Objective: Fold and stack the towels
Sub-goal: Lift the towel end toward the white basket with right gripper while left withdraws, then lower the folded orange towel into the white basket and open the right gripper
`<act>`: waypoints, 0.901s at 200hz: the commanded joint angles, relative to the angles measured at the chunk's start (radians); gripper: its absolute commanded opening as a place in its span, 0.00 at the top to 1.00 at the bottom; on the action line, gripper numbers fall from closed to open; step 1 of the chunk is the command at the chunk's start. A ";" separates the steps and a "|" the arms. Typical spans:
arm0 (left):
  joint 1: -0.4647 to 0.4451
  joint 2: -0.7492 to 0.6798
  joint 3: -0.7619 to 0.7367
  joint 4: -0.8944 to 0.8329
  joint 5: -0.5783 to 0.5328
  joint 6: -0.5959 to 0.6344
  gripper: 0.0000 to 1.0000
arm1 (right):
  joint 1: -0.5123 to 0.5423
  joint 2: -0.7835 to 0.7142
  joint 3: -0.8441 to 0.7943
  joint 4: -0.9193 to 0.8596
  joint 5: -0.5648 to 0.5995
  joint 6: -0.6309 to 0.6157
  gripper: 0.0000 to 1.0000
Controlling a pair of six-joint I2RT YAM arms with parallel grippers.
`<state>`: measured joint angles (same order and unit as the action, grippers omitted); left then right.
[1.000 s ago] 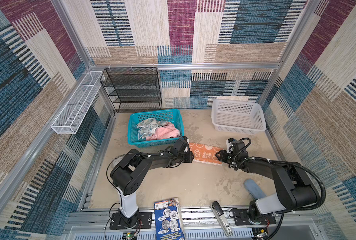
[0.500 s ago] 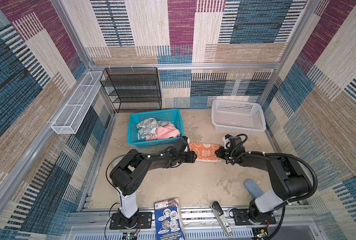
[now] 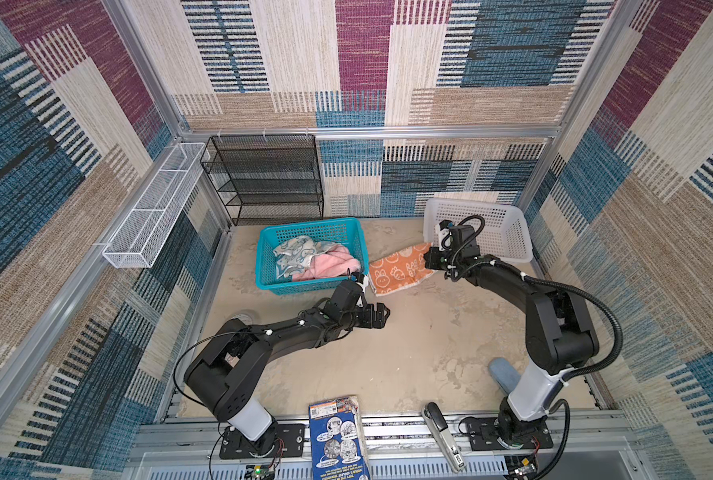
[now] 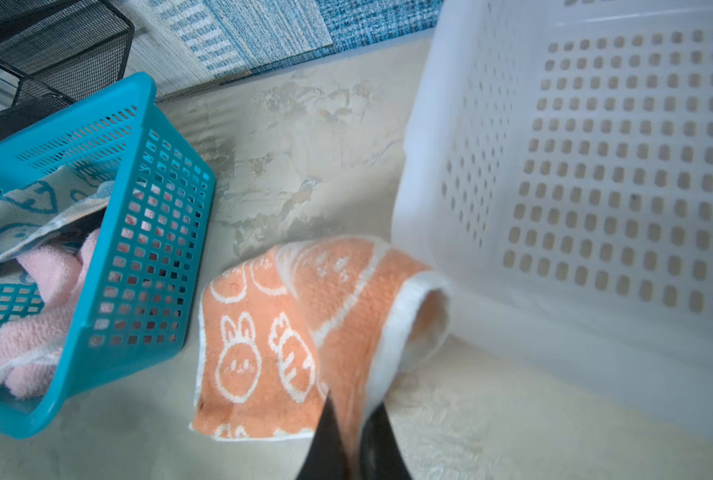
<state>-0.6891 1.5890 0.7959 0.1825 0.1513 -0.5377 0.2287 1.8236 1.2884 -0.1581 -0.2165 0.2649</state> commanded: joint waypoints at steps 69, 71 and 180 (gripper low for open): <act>0.002 -0.073 -0.027 -0.017 -0.035 0.055 0.03 | -0.005 0.336 0.827 -0.402 0.181 -0.153 1.00; 0.002 -0.073 -0.027 -0.017 -0.035 0.056 0.03 | -0.006 0.342 0.842 -0.407 0.186 -0.156 1.00; 0.003 -0.121 -0.029 -0.078 -0.065 0.062 0.04 | -0.198 0.316 0.745 -0.339 0.367 -0.189 1.00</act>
<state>-0.6876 1.4742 0.7567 0.1253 0.1024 -0.4904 0.0666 2.1952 2.1304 -0.6041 0.0898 0.0837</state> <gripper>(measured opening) 0.963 0.074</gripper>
